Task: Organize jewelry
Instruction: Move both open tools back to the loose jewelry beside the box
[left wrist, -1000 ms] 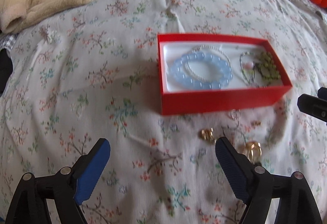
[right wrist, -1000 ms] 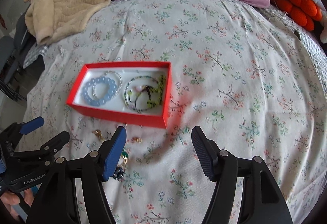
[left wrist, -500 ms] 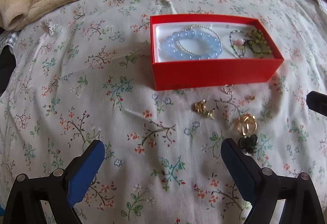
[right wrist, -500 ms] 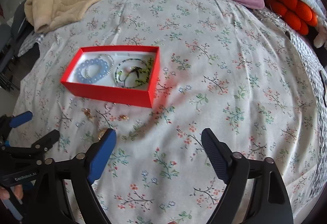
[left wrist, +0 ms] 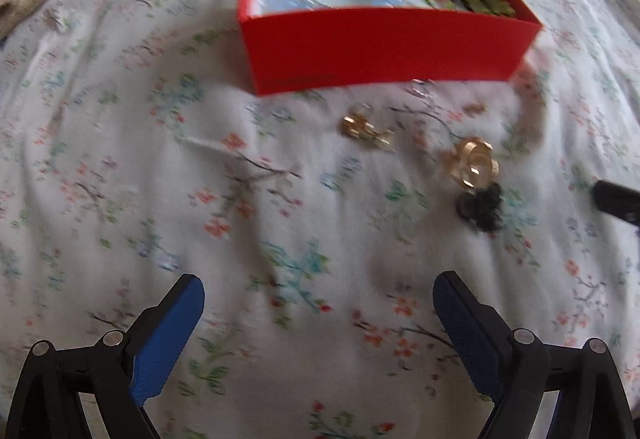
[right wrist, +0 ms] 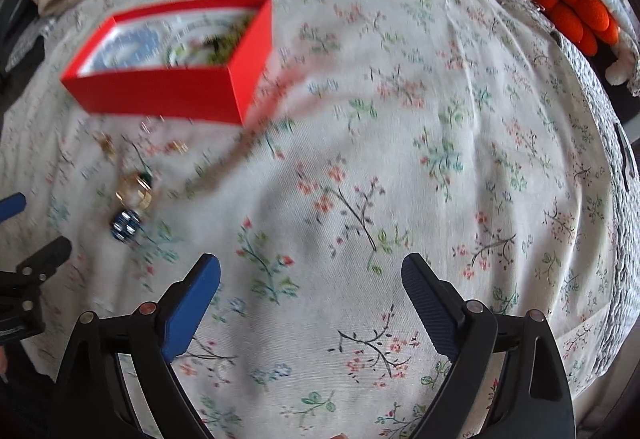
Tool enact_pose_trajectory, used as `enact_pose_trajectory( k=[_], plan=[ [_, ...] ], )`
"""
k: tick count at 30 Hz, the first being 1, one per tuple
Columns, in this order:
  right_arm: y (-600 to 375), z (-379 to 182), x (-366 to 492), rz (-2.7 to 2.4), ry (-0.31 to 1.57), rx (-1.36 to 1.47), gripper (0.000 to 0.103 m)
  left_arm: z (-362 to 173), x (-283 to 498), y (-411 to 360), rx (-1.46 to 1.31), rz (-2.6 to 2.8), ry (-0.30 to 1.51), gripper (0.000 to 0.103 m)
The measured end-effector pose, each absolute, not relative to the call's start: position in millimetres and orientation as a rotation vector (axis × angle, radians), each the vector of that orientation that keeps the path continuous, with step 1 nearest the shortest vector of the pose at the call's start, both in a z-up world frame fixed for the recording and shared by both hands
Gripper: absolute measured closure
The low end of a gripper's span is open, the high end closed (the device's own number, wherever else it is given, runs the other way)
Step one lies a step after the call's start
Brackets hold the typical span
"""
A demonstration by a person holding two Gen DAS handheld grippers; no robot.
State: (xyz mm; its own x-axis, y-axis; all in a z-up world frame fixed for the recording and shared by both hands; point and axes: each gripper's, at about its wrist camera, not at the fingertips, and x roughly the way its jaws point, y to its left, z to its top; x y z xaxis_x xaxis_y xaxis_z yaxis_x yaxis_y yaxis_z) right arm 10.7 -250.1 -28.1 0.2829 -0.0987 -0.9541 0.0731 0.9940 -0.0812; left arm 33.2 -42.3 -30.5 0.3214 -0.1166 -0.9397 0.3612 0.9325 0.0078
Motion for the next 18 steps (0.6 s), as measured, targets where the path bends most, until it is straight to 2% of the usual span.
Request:
enact_pose_trajectory(
  k=[7,12,14,18],
  plan=[
    [-253,-51,9,-0.104,1.315,-0.077,0.009,-33,20,-62,0.174,-0.467,1.209,0.01],
    [-264,-60,10,-0.097,1.313,-0.04,0.0,-39,18,-75,0.158,-0.506,1.222,0.028],
    [-270,-64,9,-0.075,1.311,-0.012,0.0,-40,19,-80,0.149,-0.525,1.216,0.032],
    [-275,-65,10,-0.049,1.327,-0.014,0.0,-40,22,-87,0.14,-0.531,1.189,0.049]
  ],
)
